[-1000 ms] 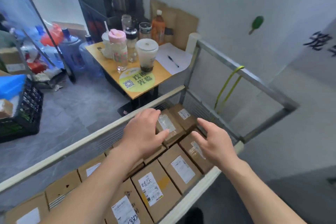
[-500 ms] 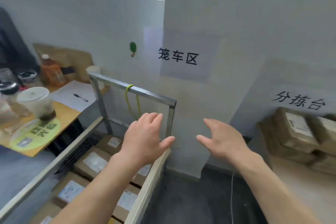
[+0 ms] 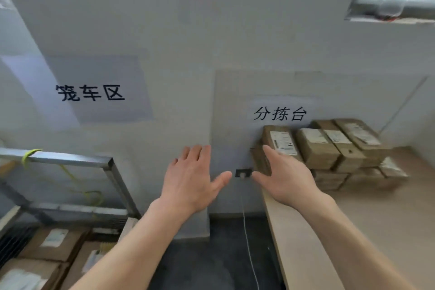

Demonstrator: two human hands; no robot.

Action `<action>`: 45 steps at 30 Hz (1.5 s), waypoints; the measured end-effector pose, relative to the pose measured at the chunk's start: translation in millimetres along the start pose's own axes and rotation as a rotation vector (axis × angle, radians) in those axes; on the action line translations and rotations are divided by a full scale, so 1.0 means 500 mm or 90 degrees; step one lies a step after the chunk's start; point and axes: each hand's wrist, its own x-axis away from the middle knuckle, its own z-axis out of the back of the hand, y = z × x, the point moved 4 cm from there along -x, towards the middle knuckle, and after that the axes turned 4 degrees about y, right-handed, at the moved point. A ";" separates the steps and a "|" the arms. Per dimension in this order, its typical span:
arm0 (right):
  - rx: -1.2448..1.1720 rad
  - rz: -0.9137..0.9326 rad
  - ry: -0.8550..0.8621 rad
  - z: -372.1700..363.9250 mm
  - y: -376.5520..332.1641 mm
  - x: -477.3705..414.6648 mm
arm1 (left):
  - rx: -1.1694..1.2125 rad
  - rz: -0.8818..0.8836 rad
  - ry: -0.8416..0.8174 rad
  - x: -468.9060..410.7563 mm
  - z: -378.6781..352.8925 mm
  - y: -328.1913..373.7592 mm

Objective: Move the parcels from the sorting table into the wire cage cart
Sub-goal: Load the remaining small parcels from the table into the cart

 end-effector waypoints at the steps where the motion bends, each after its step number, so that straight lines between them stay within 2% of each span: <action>1: 0.003 -0.012 -0.003 0.002 0.027 -0.003 | 0.005 -0.005 -0.008 -0.014 -0.011 0.022; 12: -0.017 -0.153 0.005 -0.016 0.214 -0.038 | 0.060 -0.070 -0.086 -0.165 -0.134 0.162; 22: -0.020 -0.383 0.018 -0.030 0.371 -0.114 | 0.204 -0.088 -0.186 -0.346 -0.300 0.223; 31: -0.038 -0.516 0.024 -0.081 0.475 -0.168 | 0.231 -0.032 -0.316 -0.410 -0.426 0.263; 40: -0.041 -0.561 0.010 -0.145 0.552 -0.234 | 0.239 0.019 -0.351 -0.422 -0.476 0.282; 45: -0.049 -0.555 0.044 -0.148 0.566 -0.254 | 0.267 0.027 -0.365 -0.428 -0.489 0.287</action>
